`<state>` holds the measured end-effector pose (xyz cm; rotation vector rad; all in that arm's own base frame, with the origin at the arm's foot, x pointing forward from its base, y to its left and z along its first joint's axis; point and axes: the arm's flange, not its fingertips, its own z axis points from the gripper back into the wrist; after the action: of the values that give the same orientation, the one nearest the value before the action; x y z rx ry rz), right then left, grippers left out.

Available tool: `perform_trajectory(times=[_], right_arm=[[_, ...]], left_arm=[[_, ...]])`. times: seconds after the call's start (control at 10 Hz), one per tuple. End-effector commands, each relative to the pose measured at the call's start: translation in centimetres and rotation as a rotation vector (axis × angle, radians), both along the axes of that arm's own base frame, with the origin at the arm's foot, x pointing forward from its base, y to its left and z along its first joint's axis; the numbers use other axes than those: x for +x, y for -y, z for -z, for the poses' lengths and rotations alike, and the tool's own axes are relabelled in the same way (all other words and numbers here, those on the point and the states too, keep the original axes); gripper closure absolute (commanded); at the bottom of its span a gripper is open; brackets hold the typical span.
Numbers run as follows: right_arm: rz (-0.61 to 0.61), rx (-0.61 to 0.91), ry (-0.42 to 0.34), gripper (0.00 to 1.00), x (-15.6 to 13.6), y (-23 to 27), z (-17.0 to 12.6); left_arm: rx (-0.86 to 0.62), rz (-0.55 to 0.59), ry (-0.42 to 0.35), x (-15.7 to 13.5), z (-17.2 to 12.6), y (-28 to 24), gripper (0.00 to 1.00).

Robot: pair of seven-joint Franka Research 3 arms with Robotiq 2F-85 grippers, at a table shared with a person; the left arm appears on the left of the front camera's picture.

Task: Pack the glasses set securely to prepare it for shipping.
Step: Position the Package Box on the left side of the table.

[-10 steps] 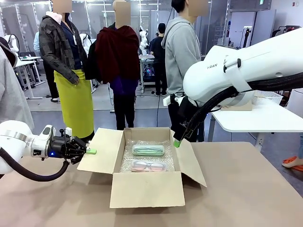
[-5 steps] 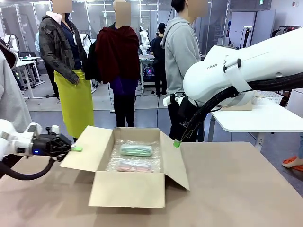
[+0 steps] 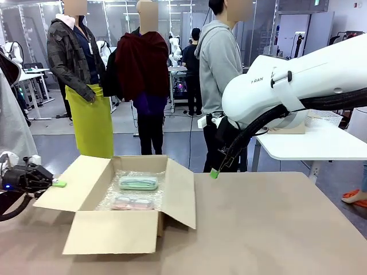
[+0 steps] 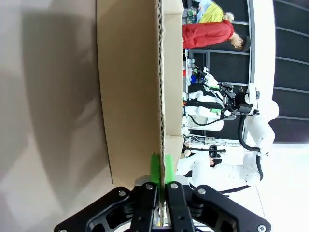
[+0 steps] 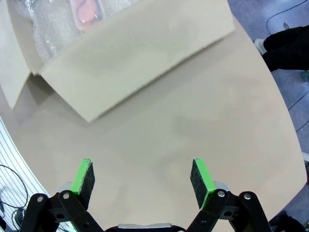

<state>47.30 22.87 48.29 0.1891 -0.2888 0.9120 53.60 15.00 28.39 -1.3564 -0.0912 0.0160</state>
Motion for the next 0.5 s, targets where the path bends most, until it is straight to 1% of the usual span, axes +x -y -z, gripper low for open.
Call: perform_trajectory(times=[0.0, 0.2, 0.3, 0.4], right_arm=[[0.003, -0.014, -0.004, 0.00, -0.2, 0.0, -0.1], [0.003, -0.014, -0.004, 0.00, -0.2, 0.0, -0.1], [0.003, -0.014, -0.004, 0.00, -0.2, 0.0, -0.1], [0.003, -0.014, -0.004, 0.00, -0.2, 0.0, -0.1]], left_arm=[[-0.029, 0.025, -0.041, 0.2, -0.8, -4.2, 0.97], [-0.054, 0.017, -0.050, -0.3, -1.1, -8.9, 0.97], [-0.031, 0.029, -0.058, -0.7, -1.1, -11.0, 0.97], [-0.023, 0.009, -0.072, -0.9, -1.0, -12.8, 0.97]])
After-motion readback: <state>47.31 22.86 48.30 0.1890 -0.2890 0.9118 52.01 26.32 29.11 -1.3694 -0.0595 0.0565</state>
